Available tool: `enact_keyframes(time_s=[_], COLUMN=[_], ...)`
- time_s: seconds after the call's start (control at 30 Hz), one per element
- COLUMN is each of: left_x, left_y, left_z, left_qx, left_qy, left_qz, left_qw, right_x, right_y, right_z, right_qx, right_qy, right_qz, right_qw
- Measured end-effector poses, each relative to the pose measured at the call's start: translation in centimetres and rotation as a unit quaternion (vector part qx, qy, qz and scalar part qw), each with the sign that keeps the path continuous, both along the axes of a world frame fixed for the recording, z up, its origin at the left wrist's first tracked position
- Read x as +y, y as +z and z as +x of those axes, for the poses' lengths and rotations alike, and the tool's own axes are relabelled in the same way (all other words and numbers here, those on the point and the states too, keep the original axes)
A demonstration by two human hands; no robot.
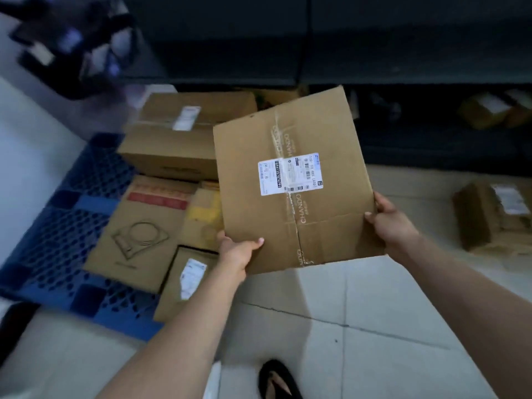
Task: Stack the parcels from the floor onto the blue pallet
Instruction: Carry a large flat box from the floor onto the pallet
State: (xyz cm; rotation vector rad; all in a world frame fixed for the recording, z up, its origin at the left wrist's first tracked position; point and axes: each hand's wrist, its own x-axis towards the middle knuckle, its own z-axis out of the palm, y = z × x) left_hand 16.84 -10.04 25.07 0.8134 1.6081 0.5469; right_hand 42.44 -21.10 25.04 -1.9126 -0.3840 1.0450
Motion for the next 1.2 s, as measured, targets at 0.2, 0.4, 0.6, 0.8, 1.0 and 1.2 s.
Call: enact_keyframes(time_s=[0.2, 0.4, 0.6, 0.8, 1.0, 1.2], left_x=[7.4, 11.8, 15.9, 21.9, 26.0, 27.8], left_y=[4.7, 4.1, -4.7, -13.4, -17.8, -18.2], left_z=[-13.7, -24.3, -29.1, -30.1, -29.8, -27.9], left_qx=[-0.040, -0.034, -0.009, 0.010, 0.045, 0.054], left_qy=[0.136, 0.244, 0.357, 0.419, 0.403, 0.384], left_qz=[-0.020, -0.051, -0.078, -0.092, -0.032, -0.038], left_qw=[0.990, 0.968, 0.931, 0.903, 0.913, 0.921], right_x=[15.5, 27.6, 39.8, 50.7, 57.5, 58.5], right_y=[4.6, 6.5, -0.2, -9.1, -14.2, -16.9], right_z=[-10.7, -22.2, -29.6, -33.1, -33.6, -33.5], right_qx=[-0.039, -0.063, -0.063, -0.058, -0.097, -0.267], right_qy=[0.160, 0.297, 0.464, 0.528, 0.540, 0.561], right_qz=[0.005, 0.016, -0.002, -0.028, -0.055, -0.070], right_qw=[0.986, 0.953, 0.883, 0.847, 0.834, 0.780])
